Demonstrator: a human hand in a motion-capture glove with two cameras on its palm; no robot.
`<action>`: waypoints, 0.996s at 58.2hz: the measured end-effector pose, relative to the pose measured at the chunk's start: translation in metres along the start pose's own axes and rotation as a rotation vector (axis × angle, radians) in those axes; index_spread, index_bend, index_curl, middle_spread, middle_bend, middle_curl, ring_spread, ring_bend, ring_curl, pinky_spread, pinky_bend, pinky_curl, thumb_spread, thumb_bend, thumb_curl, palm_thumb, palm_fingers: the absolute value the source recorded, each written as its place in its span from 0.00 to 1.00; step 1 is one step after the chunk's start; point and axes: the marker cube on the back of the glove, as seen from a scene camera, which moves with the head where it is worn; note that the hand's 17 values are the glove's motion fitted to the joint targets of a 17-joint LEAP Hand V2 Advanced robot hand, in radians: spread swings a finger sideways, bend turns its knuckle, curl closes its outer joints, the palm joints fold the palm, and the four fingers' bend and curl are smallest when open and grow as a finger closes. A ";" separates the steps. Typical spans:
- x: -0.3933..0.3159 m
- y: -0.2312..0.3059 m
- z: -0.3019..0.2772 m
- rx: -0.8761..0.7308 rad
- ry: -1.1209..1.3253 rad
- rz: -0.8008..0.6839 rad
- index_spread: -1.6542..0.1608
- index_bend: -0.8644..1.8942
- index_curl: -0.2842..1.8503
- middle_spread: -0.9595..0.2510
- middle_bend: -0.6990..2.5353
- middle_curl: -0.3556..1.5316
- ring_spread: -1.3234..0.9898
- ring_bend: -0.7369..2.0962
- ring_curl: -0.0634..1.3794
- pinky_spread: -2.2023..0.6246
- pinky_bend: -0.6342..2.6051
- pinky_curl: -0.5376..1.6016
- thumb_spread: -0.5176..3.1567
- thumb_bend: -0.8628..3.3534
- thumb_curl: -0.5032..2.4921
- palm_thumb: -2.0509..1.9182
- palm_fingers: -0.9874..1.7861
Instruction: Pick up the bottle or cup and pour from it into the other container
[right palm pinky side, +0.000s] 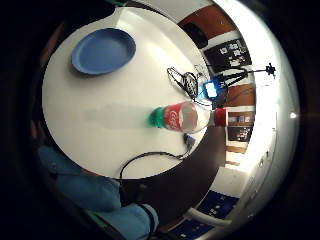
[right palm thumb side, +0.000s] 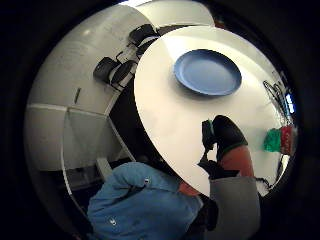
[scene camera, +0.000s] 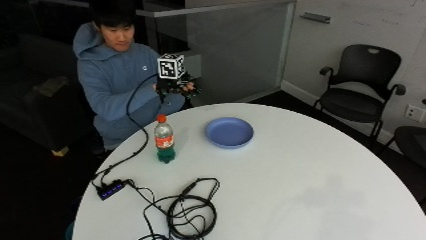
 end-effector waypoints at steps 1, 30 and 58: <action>-0.004 0.001 -0.001 0.001 -0.037 0.047 0.74 0.37 0.26 0.81 0.27 0.30 0.65 0.36 0.17 0.85 0.33 0.34 0.40 0.26 0.27 0.71 0.48; 0.073 0.049 -0.025 0.083 -0.079 0.224 0.73 0.37 0.27 0.81 0.27 0.34 0.65 0.37 0.21 0.86 0.34 0.36 0.42 0.21 0.30 0.71 0.47; 0.205 0.132 -0.026 0.308 -0.307 0.392 0.72 0.36 0.26 0.82 0.27 0.33 0.66 0.40 0.24 0.86 0.37 0.38 0.42 0.19 0.29 0.68 0.42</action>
